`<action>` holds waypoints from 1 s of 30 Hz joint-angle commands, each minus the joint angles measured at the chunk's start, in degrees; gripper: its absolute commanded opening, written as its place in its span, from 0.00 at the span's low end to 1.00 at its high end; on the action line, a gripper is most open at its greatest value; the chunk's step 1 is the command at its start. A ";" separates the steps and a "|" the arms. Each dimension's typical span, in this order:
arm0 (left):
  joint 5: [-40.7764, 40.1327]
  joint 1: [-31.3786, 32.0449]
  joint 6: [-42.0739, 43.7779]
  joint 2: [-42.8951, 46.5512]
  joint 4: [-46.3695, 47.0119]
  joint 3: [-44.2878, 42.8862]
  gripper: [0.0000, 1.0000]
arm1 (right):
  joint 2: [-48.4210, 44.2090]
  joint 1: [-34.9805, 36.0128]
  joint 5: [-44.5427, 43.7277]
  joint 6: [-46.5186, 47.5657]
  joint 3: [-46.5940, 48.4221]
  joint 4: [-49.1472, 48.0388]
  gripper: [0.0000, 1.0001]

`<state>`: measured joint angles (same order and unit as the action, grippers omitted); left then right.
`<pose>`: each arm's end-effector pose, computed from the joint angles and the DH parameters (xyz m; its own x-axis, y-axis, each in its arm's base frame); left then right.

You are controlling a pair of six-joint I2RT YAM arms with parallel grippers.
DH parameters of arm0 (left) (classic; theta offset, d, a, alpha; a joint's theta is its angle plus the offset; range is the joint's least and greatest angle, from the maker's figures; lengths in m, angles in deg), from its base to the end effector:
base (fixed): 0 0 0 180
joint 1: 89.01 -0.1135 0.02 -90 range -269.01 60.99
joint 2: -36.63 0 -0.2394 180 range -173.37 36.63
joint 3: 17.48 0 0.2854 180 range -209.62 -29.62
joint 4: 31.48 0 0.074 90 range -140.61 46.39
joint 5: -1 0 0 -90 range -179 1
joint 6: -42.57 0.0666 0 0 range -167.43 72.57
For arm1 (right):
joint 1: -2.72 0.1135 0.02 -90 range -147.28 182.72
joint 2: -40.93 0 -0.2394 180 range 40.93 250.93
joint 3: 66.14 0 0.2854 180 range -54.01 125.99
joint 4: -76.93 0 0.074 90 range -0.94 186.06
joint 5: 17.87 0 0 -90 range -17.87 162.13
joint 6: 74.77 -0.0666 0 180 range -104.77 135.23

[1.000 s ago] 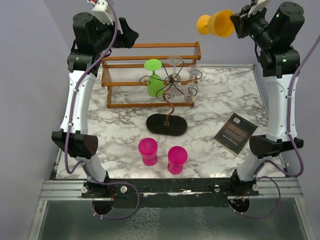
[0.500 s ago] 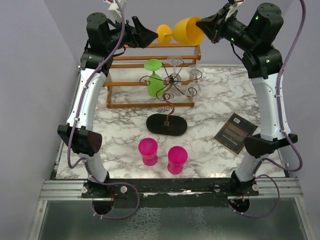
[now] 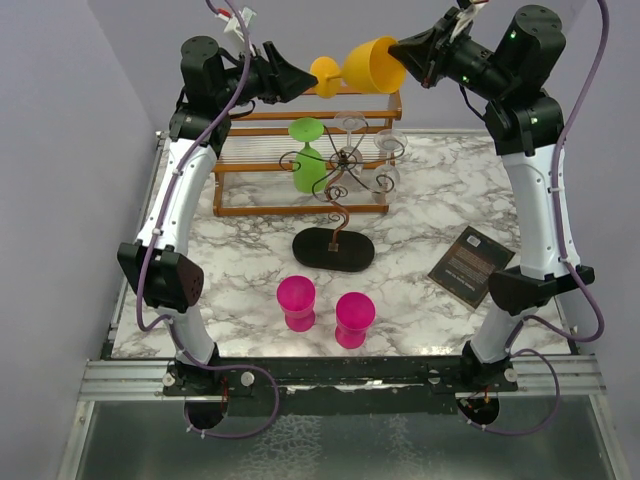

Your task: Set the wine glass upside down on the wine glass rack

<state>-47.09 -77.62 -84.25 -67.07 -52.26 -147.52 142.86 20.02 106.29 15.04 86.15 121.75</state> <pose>0.4377 -0.1336 0.4847 -0.4026 -0.3738 -0.8355 0.6963 0.4674 -0.5447 0.3518 0.1487 0.5800 0.0896 0.0308 -0.9955 -0.7800 0.6237 -0.0509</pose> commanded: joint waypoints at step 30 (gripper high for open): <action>6.14 -7.09 -3.86 6.14 6.30 2.42 0.00 | -6.99 0.23 -3.58 7.13 -9.32 -2.03 0.44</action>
<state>-40.71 -79.47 -90.31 -66.04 -45.92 -144.03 139.78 20.30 107.93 17.90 77.95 119.08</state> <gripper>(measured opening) 0.021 0.371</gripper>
